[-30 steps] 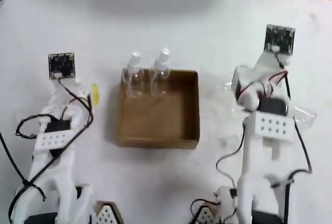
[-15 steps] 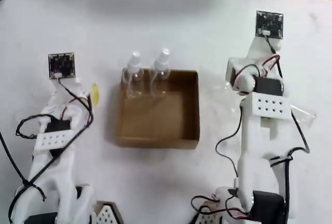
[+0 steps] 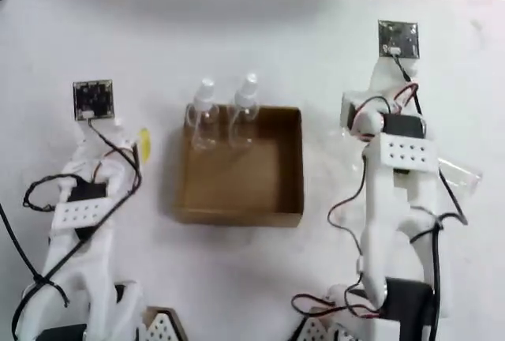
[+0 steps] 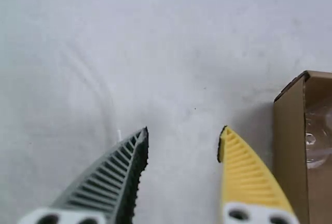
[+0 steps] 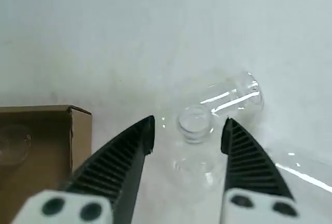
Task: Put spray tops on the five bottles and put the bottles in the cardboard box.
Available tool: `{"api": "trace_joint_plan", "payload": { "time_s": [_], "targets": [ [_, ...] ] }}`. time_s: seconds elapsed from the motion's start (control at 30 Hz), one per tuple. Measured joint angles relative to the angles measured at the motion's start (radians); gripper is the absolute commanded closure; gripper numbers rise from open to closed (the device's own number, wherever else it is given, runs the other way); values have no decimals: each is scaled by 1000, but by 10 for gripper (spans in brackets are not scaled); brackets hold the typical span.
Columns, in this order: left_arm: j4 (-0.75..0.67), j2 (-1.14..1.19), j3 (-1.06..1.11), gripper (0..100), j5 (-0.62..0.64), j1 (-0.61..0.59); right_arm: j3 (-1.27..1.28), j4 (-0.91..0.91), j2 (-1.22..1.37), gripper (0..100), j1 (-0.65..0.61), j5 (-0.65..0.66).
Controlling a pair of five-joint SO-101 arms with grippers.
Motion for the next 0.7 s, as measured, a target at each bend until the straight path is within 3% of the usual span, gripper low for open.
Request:
{"api": "trace_joint_plan", "payload": {
  "time_s": [0.17,0.37,0.7],
  "targets": [
    [0,0,0,790,0,0,-2,-9,18,817,-6,0],
    [0,0,0,790,0,0,-3,-40,26,906,-2,6],
    [0,0,0,790,0,0,-3,-72,26,897,43,9]
  ]
}}
